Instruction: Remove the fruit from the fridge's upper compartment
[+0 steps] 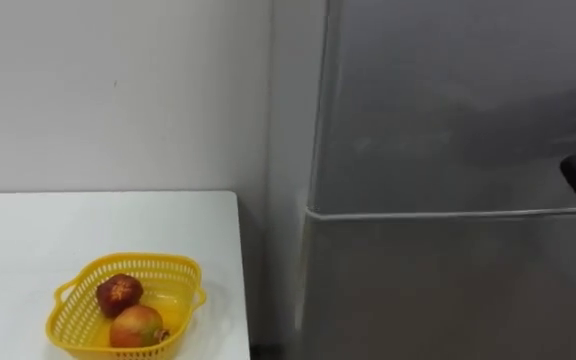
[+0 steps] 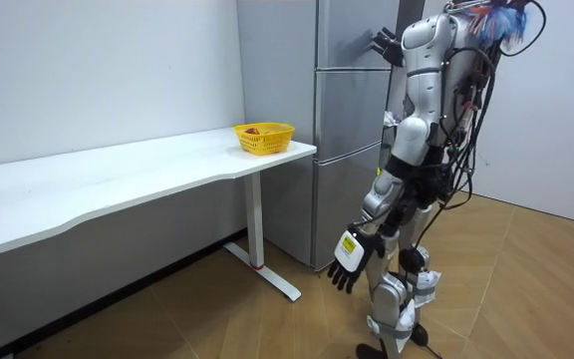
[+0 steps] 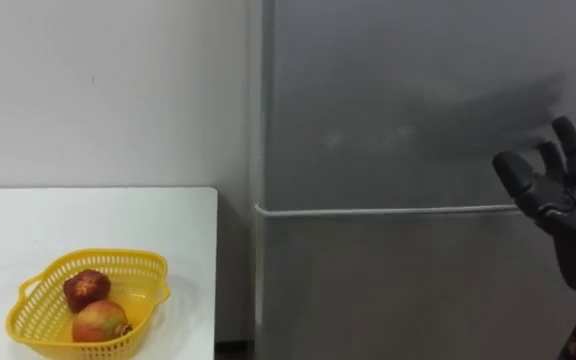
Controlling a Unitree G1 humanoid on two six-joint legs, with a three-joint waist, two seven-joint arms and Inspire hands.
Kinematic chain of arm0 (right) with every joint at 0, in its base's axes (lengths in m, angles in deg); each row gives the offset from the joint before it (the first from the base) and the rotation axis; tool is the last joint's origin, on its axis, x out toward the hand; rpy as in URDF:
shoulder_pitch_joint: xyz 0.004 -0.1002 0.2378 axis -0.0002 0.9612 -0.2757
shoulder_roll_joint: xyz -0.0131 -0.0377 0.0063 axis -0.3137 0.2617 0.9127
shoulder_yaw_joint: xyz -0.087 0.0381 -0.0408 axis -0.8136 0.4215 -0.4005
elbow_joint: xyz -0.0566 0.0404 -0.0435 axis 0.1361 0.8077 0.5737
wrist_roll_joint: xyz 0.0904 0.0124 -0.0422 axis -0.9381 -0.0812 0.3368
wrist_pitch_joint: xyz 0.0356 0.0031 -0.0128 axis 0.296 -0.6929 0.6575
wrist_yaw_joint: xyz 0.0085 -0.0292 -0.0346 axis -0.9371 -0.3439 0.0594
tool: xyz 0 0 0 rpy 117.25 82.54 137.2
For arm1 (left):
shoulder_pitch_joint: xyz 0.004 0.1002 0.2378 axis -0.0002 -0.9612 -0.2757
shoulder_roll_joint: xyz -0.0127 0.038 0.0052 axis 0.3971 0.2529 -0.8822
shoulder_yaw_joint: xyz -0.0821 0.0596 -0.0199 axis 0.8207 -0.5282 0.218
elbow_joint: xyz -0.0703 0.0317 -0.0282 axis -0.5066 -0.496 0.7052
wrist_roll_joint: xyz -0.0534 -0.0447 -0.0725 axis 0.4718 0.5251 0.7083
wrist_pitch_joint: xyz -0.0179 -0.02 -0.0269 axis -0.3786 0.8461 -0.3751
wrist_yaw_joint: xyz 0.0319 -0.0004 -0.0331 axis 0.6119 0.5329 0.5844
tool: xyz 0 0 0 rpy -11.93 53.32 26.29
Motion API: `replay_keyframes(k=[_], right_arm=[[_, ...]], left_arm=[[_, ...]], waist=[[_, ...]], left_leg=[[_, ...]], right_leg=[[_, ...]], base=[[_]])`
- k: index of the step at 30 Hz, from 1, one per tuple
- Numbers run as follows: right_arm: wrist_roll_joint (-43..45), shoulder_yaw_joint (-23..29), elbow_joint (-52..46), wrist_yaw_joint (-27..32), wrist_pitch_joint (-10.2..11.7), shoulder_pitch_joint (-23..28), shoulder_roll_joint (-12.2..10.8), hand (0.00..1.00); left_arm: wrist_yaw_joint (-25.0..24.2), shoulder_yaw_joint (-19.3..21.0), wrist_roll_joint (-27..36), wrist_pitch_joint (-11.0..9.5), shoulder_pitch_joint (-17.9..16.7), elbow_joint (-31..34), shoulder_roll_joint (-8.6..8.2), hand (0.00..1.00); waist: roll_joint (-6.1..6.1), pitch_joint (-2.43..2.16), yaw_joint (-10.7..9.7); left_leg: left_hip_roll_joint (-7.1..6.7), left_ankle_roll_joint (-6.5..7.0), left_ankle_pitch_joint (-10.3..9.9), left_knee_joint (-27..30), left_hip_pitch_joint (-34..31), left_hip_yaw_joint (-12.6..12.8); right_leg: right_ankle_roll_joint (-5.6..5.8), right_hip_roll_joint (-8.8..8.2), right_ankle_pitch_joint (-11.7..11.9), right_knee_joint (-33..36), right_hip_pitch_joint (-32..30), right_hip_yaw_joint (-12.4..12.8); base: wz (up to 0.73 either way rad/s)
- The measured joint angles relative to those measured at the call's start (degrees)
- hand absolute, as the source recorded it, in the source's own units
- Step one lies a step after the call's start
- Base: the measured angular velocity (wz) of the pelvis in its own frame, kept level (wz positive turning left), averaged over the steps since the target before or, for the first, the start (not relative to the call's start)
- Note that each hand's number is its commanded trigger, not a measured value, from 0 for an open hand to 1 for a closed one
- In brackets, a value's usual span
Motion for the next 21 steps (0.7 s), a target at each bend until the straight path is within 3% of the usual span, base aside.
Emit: replay_keyframes(k=[17,21], right_arm=[[-2.27,-0.57,4.11,0.21,0.08,-1.41,0.33,0.0],[-2.51,-0.32,4.11,0.39,0.23,-1.42,0.34,0.0]], left_arm=[[-0.55,-0.93,-0.39,3.19,-2.57,0.02,0.01,0.0],[-1.24,-0.85,-0.38,3.15,-2.61,0.02,0.0,0.0]], waist=[[-0.12,-0.23,1.29],[-0.11,-0.23,1.21]], left_leg=[[-0.05,-0.16,0.13,1.27,-0.94,-2.54],[0.01,-0.26,0.2,1.28,-0.95,-2.64]], right_leg=[[-0.23,-0.13,0.52,0.03,0.6,-1.89],[-0.33,-0.09,0.57,0.08,0.63,-1.96]], base=[[0.06],[0.0]])
